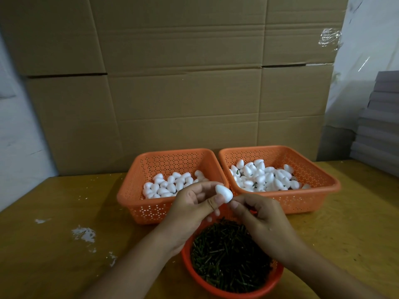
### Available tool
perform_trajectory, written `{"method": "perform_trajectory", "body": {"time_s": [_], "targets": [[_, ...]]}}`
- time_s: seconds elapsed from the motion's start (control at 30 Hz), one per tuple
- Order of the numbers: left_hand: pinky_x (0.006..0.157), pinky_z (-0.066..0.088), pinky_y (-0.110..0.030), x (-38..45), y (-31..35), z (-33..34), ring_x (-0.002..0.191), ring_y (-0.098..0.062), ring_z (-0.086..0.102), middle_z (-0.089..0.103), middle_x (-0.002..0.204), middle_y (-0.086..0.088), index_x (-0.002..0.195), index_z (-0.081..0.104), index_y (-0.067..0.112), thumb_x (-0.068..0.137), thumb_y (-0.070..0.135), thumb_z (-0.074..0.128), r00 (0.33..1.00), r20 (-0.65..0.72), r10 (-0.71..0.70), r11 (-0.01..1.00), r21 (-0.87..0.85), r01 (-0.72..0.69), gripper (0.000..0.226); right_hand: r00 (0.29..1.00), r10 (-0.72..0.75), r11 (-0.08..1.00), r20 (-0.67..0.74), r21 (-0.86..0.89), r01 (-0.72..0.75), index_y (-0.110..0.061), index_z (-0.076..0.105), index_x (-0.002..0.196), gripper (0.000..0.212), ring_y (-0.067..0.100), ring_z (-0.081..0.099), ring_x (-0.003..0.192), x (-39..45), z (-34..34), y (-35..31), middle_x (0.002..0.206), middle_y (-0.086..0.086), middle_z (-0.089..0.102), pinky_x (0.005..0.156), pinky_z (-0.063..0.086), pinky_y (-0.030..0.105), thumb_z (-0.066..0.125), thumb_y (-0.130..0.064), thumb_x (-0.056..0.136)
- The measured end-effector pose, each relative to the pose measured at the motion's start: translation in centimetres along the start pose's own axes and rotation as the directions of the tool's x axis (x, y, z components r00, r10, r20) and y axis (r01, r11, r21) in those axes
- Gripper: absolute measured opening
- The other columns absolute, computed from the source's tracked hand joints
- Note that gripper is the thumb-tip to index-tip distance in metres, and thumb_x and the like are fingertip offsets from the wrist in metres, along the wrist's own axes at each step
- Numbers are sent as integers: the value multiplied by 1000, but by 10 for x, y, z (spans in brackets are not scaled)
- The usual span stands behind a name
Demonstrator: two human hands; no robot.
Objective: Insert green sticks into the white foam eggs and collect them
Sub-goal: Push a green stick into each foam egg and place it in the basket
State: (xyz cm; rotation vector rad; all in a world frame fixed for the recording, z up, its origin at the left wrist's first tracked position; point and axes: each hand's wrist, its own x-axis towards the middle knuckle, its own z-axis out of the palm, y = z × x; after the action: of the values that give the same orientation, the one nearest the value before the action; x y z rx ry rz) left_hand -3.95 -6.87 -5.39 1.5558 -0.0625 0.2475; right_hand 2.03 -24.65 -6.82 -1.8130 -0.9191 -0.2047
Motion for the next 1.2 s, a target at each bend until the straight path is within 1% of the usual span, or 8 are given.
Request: {"method": "perform_trajectory", "body": {"time_s": [0.17,0.37,0.57,0.7,0.8,0.9,1.0,1.2], "targets": [[62,50,-19,-1,0,2,75,-5,65,76,106,2,117,68,26,74,35,79,1000,-22,13,1000,20,-12,46,996,21,1000,-91,-4,-22,-30,75,87,13,9,64,68,1,0,0,74,-9,71,61,45,15,66,-26,93],[62,50,-18,-1,0,1,76,-6,67,76,105,1,113,70,25,73,36,80,999,-37,19,999,29,-18,43,994,43,998,-96,-31,-46,-27,75,81,7,5,66,70,0,1,-2,75,-13,72,62,48,14,72,-26,88],[63,51,-17,-1,-1,1,76,-6,67,76,104,2,113,68,22,76,34,78,999,-29,30,999,46,-28,40,996,47,999,-78,-17,-49,-25,77,83,9,4,65,67,-1,0,-4,74,-13,73,60,46,14,71,-23,90],[62,51,-18,-1,0,1,74,-7,65,76,104,0,112,68,25,78,33,77,999,-13,32,999,29,-32,36,998,34,999,-57,-3,-35,-25,78,85,12,6,63,65,0,-1,-4,72,-9,72,59,43,13,68,-24,92],[65,51,-19,-1,0,0,76,-7,65,74,109,4,122,65,33,82,35,75,999,15,36,998,47,-36,41,999,25,1000,-48,-3,-25,-26,77,84,13,6,62,64,0,-1,-4,72,-8,71,59,42,13,68,-24,93],[65,51,-19,-2,1,1,76,-7,65,74,108,5,112,69,42,83,35,74,998,31,53,997,55,-55,30,998,26,1000,-50,-7,-27,-27,77,83,13,6,62,64,0,-1,-4,71,-10,71,59,43,13,68,-23,93],[64,50,-18,-2,1,2,73,-7,65,75,103,0,103,71,39,81,34,76,999,6,43,998,35,-43,23,998,31,999,-60,-5,-32,-25,78,84,11,6,64,66,0,-1,-5,73,-11,72,60,44,12,70,-22,91],[61,50,-18,-1,-2,2,71,-9,64,76,98,-4,105,72,31,78,31,78,999,-23,35,999,4,-35,28,997,40,999,-69,-20,-41,-26,79,85,9,4,66,70,0,-1,-5,75,-15,74,62,46,13,72,-23,89]]}}
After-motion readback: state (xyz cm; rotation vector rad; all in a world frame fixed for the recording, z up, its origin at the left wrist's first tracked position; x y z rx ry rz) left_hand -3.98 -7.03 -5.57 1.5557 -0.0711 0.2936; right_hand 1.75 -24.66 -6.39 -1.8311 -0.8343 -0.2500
